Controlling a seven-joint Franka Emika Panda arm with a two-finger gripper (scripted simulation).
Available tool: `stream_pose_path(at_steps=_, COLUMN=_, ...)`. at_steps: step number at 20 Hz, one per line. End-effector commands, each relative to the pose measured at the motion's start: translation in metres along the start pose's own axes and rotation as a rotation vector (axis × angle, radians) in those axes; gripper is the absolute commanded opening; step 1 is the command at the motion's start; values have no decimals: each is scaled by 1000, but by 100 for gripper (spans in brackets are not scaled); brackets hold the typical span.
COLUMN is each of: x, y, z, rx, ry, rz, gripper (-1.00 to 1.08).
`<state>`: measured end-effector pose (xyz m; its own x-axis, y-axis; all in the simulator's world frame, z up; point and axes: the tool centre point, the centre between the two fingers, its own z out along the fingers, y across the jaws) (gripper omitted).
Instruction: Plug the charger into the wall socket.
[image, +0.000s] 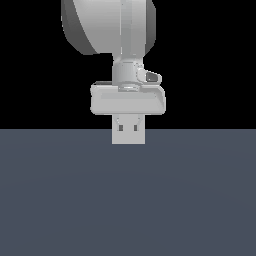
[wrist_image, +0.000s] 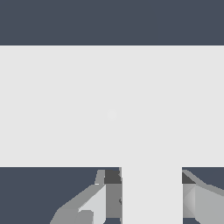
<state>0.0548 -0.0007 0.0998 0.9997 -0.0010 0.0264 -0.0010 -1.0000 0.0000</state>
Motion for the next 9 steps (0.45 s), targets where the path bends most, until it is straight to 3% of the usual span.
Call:
stream_pose_path(at_steps=1, x=7, y=0, z=0, rx=0, ry=0, rz=0, gripper=-100)
stream_pose_path(at_steps=9, x=16, y=0, z=0, rx=0, ry=0, rz=0, gripper=-100)
